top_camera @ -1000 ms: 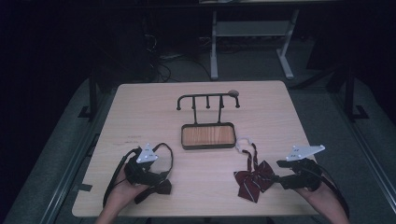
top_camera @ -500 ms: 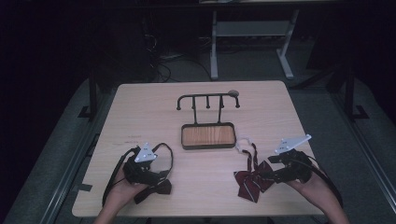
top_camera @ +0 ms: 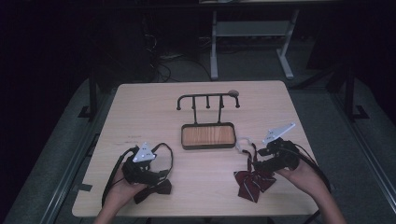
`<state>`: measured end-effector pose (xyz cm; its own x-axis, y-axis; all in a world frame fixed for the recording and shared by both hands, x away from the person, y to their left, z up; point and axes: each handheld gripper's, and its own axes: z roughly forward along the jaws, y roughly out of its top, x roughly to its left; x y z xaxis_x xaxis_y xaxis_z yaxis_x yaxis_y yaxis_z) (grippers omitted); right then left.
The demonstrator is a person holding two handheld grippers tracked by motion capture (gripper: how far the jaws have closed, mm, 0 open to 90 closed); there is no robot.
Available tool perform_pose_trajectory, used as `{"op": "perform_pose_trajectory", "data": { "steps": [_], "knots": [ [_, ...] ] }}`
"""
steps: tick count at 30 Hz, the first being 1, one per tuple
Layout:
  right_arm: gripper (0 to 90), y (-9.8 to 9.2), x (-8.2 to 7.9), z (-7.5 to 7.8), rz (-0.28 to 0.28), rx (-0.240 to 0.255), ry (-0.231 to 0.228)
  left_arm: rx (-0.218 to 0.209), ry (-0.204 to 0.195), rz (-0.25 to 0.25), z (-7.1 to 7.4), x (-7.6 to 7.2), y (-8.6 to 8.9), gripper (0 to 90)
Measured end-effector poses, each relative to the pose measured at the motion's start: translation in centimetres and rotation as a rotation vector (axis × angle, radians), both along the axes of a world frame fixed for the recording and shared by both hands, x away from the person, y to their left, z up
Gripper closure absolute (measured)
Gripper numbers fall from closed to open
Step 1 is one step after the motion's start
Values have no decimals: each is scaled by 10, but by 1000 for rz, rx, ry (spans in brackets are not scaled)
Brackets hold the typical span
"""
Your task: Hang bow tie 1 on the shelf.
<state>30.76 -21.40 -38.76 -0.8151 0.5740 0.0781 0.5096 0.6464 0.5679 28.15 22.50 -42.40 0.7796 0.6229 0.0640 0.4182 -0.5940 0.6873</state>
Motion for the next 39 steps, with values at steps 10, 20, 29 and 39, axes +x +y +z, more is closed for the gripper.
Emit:
{"op": "perform_pose_trajectory", "data": {
  "steps": [10,20,29,39],
  "knots": [
    [438,6,15,6,9,-18,4,-6,1,-1,1,-1,0,269],
    [448,-4,40,-4,-33,-29,51,-13,3,2,0,0,-1,269],
    [454,-7,67,-18,-59,-31,105,-13,1,0,0,0,0,269],
    [475,1,87,-21,-77,-73,127,-12,2,-2,1,0,0,269]
  ]
}}
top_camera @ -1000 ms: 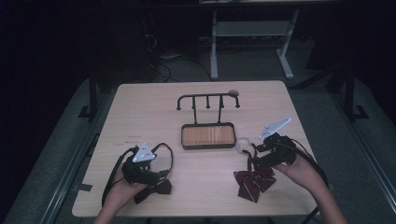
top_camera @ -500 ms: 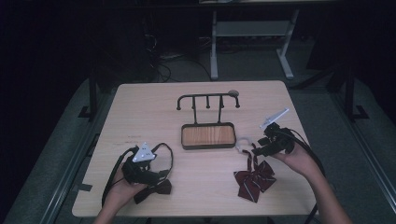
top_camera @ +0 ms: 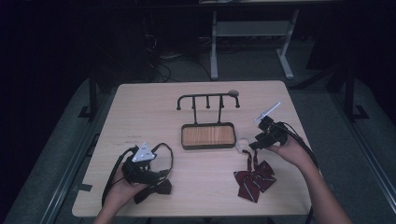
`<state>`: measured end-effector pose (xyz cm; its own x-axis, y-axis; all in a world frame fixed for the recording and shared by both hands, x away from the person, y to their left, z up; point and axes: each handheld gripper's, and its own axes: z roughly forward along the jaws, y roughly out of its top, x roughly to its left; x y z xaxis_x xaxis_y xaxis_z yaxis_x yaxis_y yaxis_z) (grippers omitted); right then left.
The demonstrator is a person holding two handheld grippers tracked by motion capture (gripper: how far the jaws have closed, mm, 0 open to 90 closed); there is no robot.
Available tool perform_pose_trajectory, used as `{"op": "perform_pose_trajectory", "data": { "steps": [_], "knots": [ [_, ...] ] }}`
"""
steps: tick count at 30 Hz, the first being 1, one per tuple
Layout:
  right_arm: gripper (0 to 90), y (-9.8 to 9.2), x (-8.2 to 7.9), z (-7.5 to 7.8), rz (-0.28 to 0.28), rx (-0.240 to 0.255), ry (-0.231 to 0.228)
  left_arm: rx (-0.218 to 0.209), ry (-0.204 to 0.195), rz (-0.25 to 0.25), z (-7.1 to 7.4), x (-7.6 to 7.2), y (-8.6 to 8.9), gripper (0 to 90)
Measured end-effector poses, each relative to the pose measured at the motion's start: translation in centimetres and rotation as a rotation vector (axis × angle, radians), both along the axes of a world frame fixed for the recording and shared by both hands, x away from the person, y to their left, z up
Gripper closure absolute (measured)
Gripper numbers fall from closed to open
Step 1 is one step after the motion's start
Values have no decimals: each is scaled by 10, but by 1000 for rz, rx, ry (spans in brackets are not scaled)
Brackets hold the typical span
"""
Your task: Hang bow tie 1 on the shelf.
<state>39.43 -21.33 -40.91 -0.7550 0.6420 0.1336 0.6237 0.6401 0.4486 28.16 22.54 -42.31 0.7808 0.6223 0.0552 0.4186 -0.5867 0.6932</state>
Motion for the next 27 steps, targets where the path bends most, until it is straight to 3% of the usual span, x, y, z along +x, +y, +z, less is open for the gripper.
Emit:
{"op": "perform_pose_trajectory", "data": {
  "steps": [5,9,16,23,27],
  "knots": [
    [498,3,10,-13,-24,-51,18,13,2,-3,0,0,0,269],
    [518,4,16,-20,-44,-49,31,9,2,-3,0,1,0,269],
    [634,5,22,-29,-83,-91,44,12,0,-4,-1,1,0,271],
    [630,7,24,-31,-85,-98,37,13,-2,-5,0,1,0,270],
    [661,14,23,-32,-68,-138,28,15,0,-6,-1,1,-1,271]
  ]
}}
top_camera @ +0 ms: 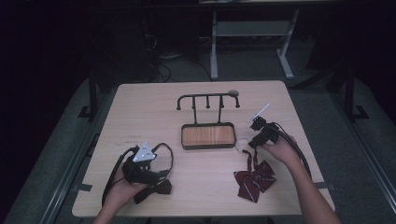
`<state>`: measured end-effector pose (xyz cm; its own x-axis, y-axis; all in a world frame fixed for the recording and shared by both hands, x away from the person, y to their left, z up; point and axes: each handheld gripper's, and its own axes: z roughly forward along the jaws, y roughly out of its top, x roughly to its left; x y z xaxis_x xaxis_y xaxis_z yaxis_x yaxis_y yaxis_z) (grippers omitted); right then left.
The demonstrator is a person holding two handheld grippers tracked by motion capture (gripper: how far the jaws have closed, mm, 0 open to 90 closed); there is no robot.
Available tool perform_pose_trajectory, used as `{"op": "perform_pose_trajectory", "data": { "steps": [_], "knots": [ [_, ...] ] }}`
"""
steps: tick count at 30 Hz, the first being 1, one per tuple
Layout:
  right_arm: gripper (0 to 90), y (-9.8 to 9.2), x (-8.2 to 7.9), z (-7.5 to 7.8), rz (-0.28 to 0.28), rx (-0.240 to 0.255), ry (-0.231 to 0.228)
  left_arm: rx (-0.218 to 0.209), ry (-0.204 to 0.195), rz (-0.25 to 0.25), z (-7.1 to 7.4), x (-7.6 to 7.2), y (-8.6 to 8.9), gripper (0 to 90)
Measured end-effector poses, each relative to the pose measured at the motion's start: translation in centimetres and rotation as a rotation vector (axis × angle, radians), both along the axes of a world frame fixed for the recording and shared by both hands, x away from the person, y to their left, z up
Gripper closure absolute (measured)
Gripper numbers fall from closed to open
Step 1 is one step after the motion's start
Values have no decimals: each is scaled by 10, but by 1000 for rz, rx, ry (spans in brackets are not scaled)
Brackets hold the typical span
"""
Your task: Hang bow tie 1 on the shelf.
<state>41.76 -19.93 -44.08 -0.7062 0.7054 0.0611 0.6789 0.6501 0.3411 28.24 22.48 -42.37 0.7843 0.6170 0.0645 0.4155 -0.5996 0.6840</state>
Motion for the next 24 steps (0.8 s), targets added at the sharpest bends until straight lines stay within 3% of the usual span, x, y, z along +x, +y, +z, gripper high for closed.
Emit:
{"op": "perform_pose_trajectory", "data": {
  "steps": [3,11,24],
  "knots": [
    [695,3,0,-1,3,-27,-8,-3,-2,1,0,0,0,271],
    [771,6,-1,-2,10,-43,-10,-2,-1,-1,0,0,0,271],
    [833,1,-7,6,31,-23,-9,-8,-8,2,1,-1,1,271]
  ]
}}
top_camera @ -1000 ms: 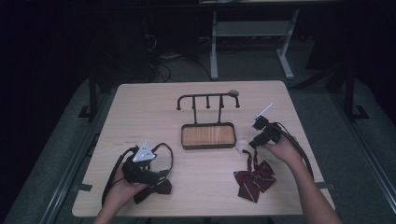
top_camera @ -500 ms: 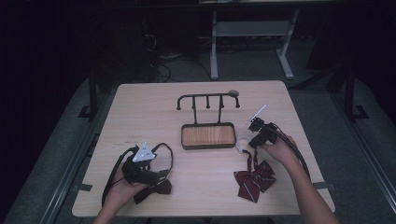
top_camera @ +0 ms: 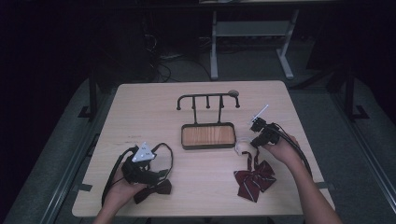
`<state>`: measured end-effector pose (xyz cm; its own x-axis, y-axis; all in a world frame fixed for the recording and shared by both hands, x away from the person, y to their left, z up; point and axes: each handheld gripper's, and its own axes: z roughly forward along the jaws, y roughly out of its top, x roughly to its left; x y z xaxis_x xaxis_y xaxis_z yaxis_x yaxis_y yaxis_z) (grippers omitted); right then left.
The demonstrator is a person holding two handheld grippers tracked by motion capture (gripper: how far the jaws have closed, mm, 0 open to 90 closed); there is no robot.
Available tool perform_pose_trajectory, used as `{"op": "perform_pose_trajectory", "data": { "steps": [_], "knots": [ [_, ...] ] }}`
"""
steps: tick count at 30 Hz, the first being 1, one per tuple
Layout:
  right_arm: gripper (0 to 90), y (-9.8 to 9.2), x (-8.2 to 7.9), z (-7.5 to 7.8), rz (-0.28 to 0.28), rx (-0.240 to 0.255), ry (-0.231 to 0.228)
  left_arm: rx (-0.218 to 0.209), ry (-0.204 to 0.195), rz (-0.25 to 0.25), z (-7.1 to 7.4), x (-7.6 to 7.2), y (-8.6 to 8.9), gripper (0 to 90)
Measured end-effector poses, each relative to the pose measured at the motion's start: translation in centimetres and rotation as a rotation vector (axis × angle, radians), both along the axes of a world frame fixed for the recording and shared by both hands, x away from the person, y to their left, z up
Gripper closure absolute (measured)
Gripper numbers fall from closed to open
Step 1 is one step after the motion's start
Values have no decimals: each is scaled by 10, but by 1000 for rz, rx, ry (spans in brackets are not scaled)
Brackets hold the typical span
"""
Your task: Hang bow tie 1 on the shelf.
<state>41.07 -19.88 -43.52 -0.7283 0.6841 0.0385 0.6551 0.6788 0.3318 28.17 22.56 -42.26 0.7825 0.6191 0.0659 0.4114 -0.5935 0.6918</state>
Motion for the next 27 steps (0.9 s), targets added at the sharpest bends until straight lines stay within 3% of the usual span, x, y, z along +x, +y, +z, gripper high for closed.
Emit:
{"op": "perform_pose_trajectory", "data": {
  "steps": [13,18,27],
  "knots": [
    [832,-19,-21,30,59,103,-16,6,0,-4,0,0,-1,271],
    [830,-24,-28,38,99,134,2,2,4,-1,-1,-1,-2,271],
    [830,-25,-40,55,139,151,5,-8,6,-1,-1,-1,-2,270]
  ]
}}
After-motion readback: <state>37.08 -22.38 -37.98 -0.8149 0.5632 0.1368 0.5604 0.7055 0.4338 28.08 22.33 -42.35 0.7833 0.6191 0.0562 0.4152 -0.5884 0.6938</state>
